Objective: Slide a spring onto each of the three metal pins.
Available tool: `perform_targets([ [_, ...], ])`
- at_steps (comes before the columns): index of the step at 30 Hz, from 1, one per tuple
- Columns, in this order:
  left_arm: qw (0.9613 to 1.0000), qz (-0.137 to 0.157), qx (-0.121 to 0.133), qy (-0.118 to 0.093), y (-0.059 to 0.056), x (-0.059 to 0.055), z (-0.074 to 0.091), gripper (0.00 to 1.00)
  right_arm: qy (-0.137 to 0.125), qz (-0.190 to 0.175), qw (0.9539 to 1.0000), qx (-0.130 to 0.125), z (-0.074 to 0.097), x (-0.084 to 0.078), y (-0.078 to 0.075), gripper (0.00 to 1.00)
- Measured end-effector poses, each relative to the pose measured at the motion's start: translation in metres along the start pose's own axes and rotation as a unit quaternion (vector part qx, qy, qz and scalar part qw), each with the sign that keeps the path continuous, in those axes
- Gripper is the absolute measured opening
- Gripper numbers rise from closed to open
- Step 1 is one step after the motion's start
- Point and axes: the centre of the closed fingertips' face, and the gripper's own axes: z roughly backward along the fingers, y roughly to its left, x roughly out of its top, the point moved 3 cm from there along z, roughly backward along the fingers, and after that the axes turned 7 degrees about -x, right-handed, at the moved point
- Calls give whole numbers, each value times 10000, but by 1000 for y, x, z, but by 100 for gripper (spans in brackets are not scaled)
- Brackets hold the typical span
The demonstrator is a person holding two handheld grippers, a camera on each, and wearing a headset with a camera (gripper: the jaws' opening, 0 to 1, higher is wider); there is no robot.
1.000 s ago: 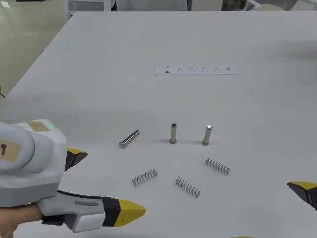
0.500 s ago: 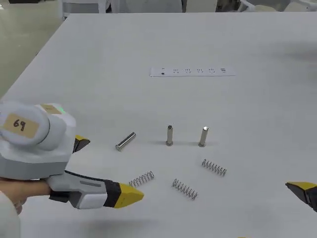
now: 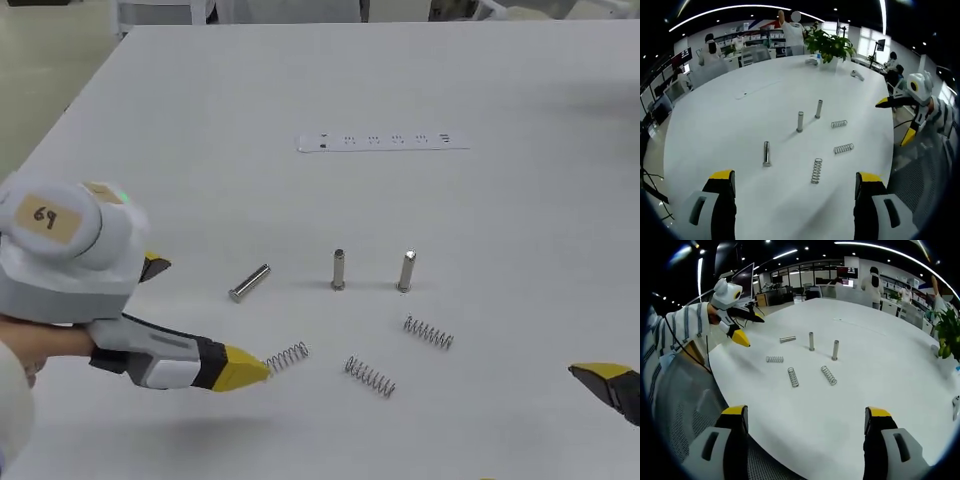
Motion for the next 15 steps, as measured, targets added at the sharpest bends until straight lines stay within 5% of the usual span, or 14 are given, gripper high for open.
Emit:
perform_targets([
  [15,9997,-30,-103,223,19,-2,-14,98,4,-11,10000,-78,2,0,-1,95],
])
